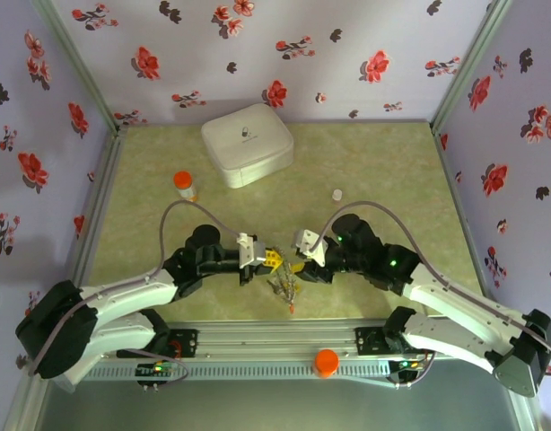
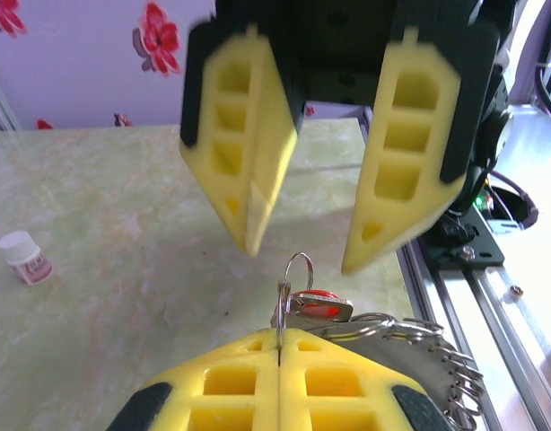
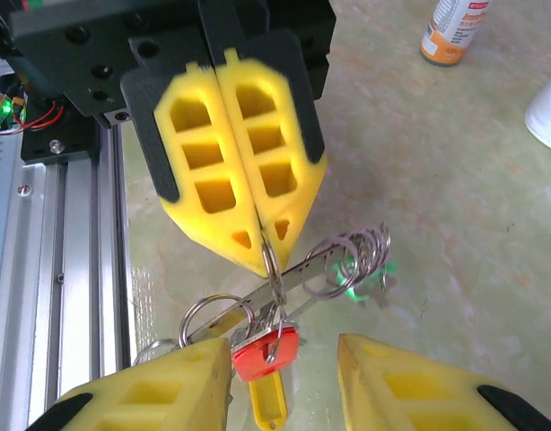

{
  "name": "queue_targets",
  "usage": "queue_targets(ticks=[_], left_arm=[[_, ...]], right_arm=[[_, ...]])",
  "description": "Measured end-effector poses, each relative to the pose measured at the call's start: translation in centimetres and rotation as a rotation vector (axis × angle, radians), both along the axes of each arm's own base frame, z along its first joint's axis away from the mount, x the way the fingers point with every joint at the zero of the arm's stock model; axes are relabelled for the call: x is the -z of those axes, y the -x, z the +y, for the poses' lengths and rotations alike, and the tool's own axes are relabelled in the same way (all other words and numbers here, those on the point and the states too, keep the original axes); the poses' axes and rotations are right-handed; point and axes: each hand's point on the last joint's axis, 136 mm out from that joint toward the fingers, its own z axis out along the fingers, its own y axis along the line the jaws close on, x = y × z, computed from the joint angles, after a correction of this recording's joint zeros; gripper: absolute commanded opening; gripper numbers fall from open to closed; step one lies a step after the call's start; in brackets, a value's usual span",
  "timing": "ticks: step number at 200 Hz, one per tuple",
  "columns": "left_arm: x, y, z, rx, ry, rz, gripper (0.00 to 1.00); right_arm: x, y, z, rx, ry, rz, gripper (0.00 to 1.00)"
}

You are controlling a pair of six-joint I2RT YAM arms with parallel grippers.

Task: Put the keys on the keyring

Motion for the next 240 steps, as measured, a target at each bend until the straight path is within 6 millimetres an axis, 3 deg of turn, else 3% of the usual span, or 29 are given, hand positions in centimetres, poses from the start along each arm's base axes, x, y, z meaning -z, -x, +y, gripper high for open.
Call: queue_targets(ticks=[88, 174, 181, 191, 240], left_arm=[[-1.4, 0.2, -0.2, 0.02, 0.061, -0.005, 0.0], [-1.9, 0.3, -0.3, 0.023, 0.085, -0.017, 0.0], [-1.9, 0.3, -0.3, 0.023, 0.085, -0.017, 0.06], [-1.8, 0.3, -0.2, 0.022, 0.084, -0.016, 0.25], [-1.1, -0.2, -0.1, -0.007, 0.028, -0.012, 0.29]], right_arm=[[-1.3, -0.5, 1.0, 0.005, -0.079, -0.02, 0.29], [-1.7, 0.1, 1.5, -0.041, -0.106, -0.009, 0.08], [-1.7, 0.2, 1.5, -0.044, -0.106, -0.01, 0.03], [-1.6, 0.2, 1.5, -0.051, -0.103, -0.013, 0.0], [-1.2, 0.6, 1.3, -0.096, 0.005, 0.019, 0.0]])
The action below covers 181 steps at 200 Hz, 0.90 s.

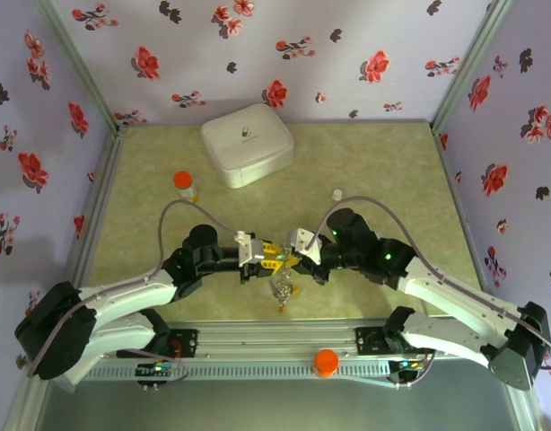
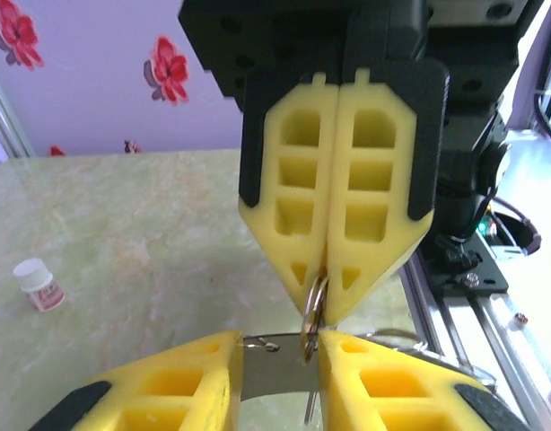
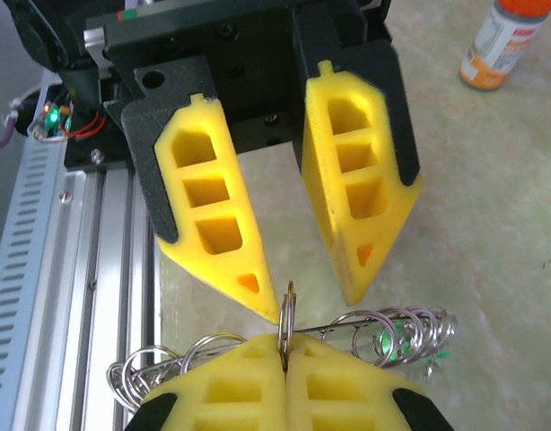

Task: Put the keys on the keyring

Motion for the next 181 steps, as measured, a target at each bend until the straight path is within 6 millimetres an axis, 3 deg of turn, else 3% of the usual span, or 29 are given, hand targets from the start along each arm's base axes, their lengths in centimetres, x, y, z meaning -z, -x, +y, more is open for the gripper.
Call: queue_targets(ticks=[58, 115, 145, 181], left_arm=[[-1.1, -0.6, -0.5, 0.004, -0.088, -0.059, 0.23], [-1.0, -0.4, -0.7, 0.031, -0.157, -0.102, 0.08], [-0.8, -0.4, -0.7, 0.034, -0.166, -0.108, 0.08], [-0.6, -0.3, -0.8, 0.036, -0.175, -0.119, 0.2]], right_arm=[[0.1, -1.2, 0.0, -0.023, 0.168, -0.009, 0.0], [0.4, -1.6, 0.3, -0.039, 0.254, 0.005, 0.0], [0.4, -1.5, 0.2, -0.029, 0.244, 0.012, 0.0], [0.1, -1.0, 0.0, -0.031, 0.209, 0.003, 0.0]])
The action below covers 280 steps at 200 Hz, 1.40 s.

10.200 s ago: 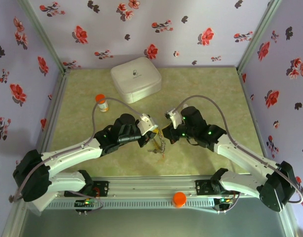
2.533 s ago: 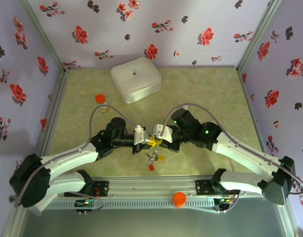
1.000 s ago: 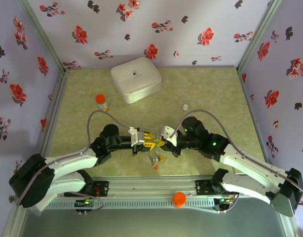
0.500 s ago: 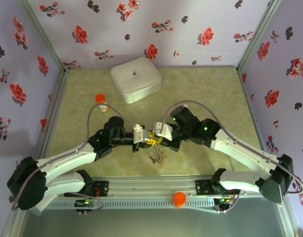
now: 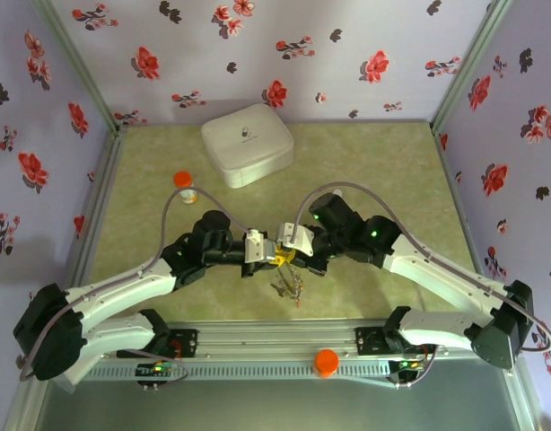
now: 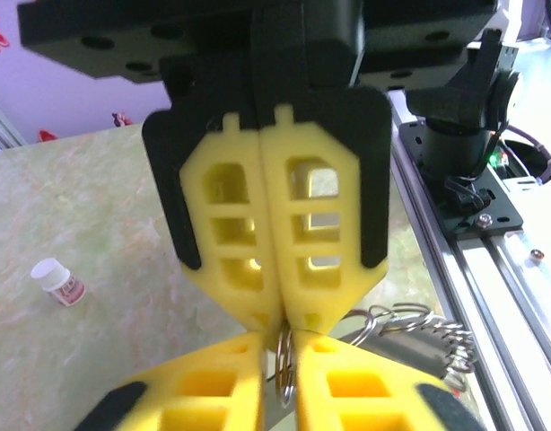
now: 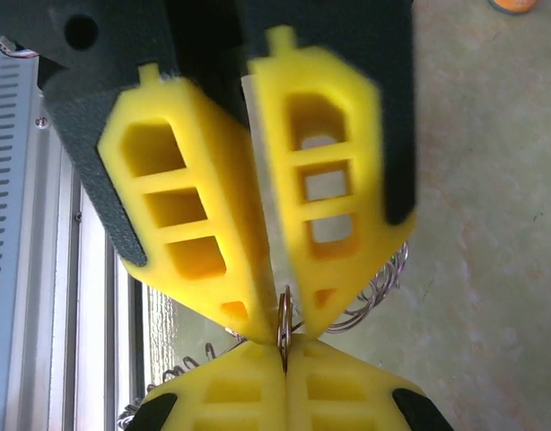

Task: Put the keys on the keyring

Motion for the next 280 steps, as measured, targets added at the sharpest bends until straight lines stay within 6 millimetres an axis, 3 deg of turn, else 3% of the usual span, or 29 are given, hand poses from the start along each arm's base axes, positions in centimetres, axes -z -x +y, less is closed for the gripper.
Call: queue_targets(ticks=[20, 94, 108, 125, 150, 205, 280], left_arm=[[0.5, -0.1, 0.1, -0.009, -0.021, 0.01, 0.2], [1.3, 0.0, 0.3, -0.016, -0.049, 0.031, 0.0], [1.2, -0.1, 0.3, -0.017, -0.045, 0.032, 0.0], [1.1, -0.1, 0.3, -0.023, -0.027, 0.031, 0.0], [1.9, 0.0, 0.5, -0.038, -0.003, 0.05, 0.0], [3.2, -0.1, 1.0, -0.081, 0.029, 0.073, 0.0], [2.2, -0.8, 0.9, -0.113, 0.083, 0.035, 0.0]], right_arm=[[0.0, 0.1, 0.1, -0.005, -0.007, 0.001, 0.0], [0.1, 0.0, 0.2, -0.007, -0.02, -0.005, 0.0], [0.0, 0.0, 0.2, -0.002, -0.024, -0.01, 0.16], [-0.3, 0.0, 0.0, 0.015, -0.061, -0.023, 0.29], [-1.2, -0.1, -1.0, 0.065, -0.143, -0.035, 0.4], [-0.7, -0.2, -2.0, 0.137, -0.169, -0.008, 0.42], [-1.2, -0.4, -1.5, 0.13, -0.202, -0.019, 0.4]])
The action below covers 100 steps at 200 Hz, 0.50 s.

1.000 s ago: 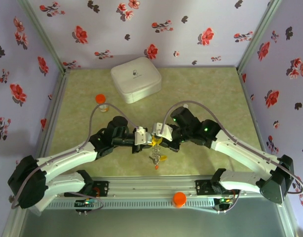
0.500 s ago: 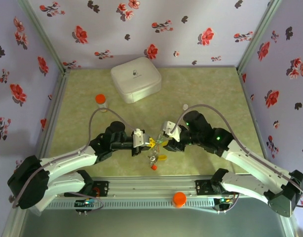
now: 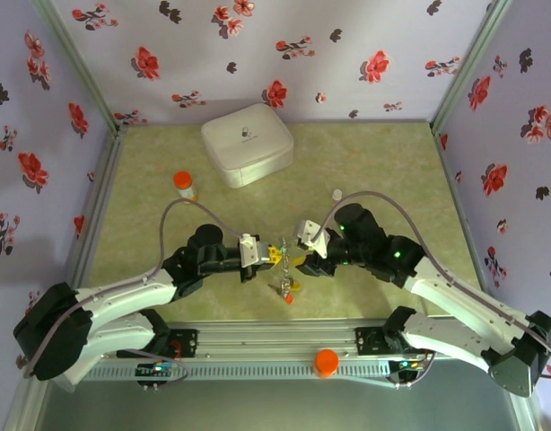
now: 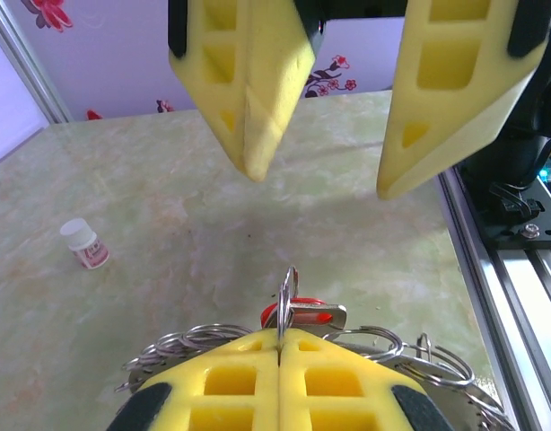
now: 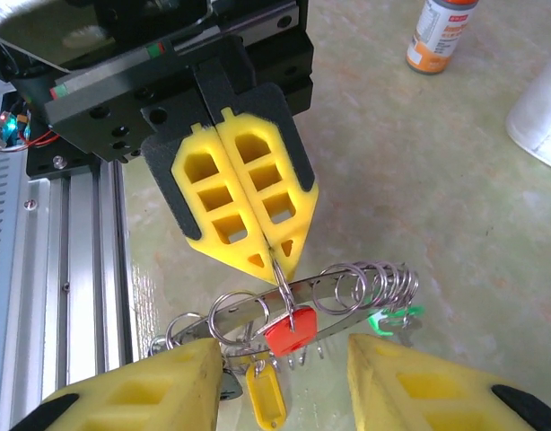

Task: Put the keys on the keyring

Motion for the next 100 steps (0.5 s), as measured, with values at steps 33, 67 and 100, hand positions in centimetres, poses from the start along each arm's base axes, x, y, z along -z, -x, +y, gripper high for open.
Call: queue_targets(ticks=[33, 67, 100], left_arm=[[-0.1, 0.0, 0.0, 0.0, 0.004, -0.004, 0.0], [-0.2, 0.0, 0.0, 0.0, 0.007, -0.006, 0.0], [-0.5, 0.0, 0.0, 0.0, 0.013, -0.011, 0.0]], right_arm=[[-0.1, -0.3, 0.7, -0.011, -0.017, -0.005, 0.36], [1.0, -0.6, 1.1, -0.014, 0.011, 0.02, 0.26], [2.0, -0.7, 1.3, -0.014, 0.035, 0.041, 0.16]])
